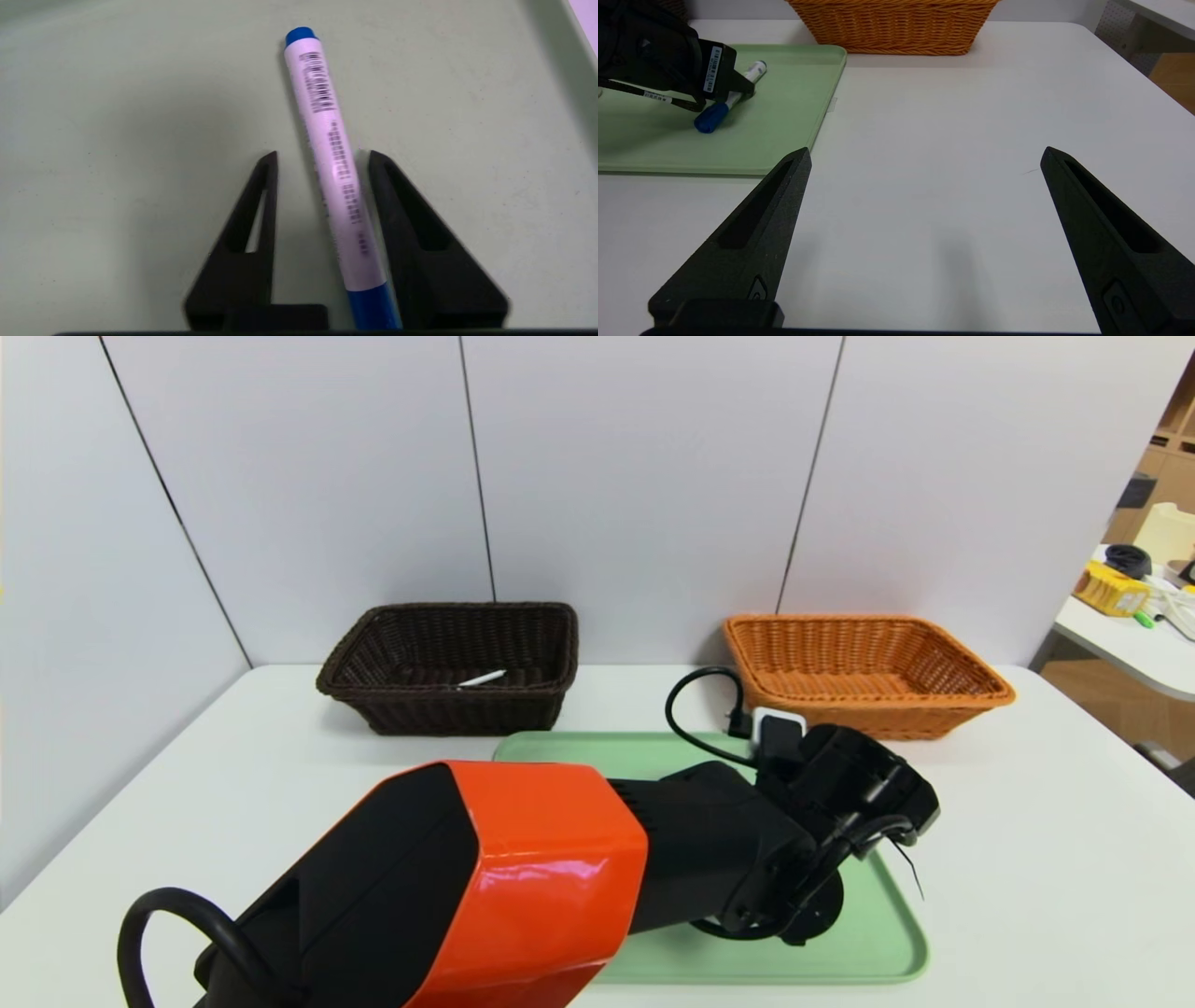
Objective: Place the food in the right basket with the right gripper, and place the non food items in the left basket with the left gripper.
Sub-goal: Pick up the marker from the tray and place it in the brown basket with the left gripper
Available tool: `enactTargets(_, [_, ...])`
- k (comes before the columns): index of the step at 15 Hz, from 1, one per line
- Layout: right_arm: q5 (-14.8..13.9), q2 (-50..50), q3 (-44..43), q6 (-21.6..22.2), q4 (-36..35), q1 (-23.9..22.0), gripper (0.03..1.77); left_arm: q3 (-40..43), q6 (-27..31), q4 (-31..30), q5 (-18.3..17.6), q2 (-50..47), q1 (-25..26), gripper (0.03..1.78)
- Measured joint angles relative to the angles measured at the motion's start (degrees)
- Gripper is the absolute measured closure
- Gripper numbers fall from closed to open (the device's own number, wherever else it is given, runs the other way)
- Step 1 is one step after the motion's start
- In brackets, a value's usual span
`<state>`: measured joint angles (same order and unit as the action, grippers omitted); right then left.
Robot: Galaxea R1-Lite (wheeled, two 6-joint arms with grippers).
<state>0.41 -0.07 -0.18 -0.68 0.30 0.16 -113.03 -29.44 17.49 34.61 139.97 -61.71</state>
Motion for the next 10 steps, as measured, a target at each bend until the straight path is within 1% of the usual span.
enactTargets(1, [0.0, 0.0, 0.0, 0.0, 0.0, 0.0, 0.1, 0.0, 0.0, 0.0, 0.0, 0.0, 0.0, 1.65])
enactTargets(7, [0.0, 0.0, 0.0, 0.0, 0.0, 0.0, 0.1, 0.0, 0.7, 1.2, -0.1, -1.2, 0.2, 1.65])
enactTargets(10, [0.0, 0.0, 0.0, 0.0, 0.0, 0.0, 0.1, 0.1, 2.6, 6.1, -0.1, -4.5, 1.4, 1.65])
